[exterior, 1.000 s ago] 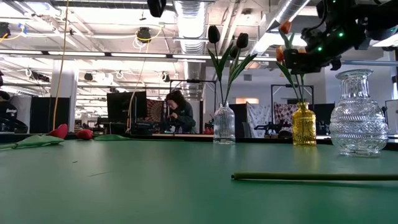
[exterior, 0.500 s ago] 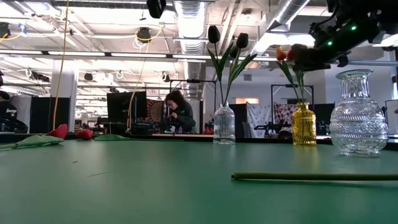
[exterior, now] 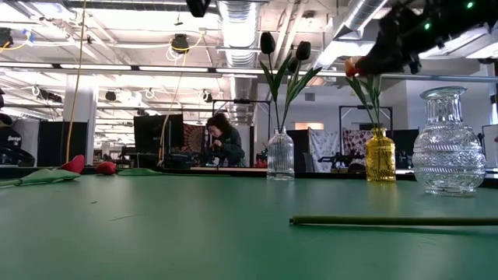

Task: Sort flowers into vase by color
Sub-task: Put the bottom right red flower into the bottom transparent vase

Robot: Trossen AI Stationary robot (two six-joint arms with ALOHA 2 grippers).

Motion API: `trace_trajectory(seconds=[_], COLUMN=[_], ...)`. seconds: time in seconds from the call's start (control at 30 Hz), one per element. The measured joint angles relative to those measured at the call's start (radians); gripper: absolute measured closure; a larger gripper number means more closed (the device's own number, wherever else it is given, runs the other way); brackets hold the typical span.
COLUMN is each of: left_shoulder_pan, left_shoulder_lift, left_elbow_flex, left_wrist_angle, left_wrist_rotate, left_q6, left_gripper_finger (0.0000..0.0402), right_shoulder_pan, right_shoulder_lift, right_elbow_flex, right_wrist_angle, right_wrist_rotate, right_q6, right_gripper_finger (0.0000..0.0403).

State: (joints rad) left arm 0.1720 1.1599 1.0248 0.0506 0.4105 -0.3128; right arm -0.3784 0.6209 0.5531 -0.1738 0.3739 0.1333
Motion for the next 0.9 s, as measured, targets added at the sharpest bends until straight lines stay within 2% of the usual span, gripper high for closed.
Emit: trace_trajectory(seconds=[0.1,0.43,0.7,0.8,0.9], left_shoulder_pan=[-0.016,-0.087,-0.100,-0.100,-0.100], left_shoulder_lift=[0.000,0.000,0.000,0.000,0.000], left_elbow_flex=[0.000,0.000,0.000,0.000,0.000], left_wrist_angle=[0.000,0.008,0.007,0.002,-0.025], left_wrist_rotate=[0.004,0.004,0.003,0.003,0.002], left_q6=[0.032,0.168,0.204,0.204,0.204], left_gripper_finger=[0.0294,0.0294,0.0294,0.0294,0.0294], right_shoulder_pan=[0.080,0.385,0.635,0.695,0.739], right_shoulder_lift=[0.002,0.046,0.266,0.371,0.483], right_elbow_flex=[0.021,0.039,0.047,0.116,0.219], right_wrist_angle=[0.000,0.051,0.361,0.367,0.335], right_wrist_rotate=[-0.006,-0.008,-0.001,0.046,0.051], right_q6=[0.010,0.202,0.215,0.258,0.298], right_gripper_finger=[0.0175,0.0177,0.0178,0.0178,0.0178])
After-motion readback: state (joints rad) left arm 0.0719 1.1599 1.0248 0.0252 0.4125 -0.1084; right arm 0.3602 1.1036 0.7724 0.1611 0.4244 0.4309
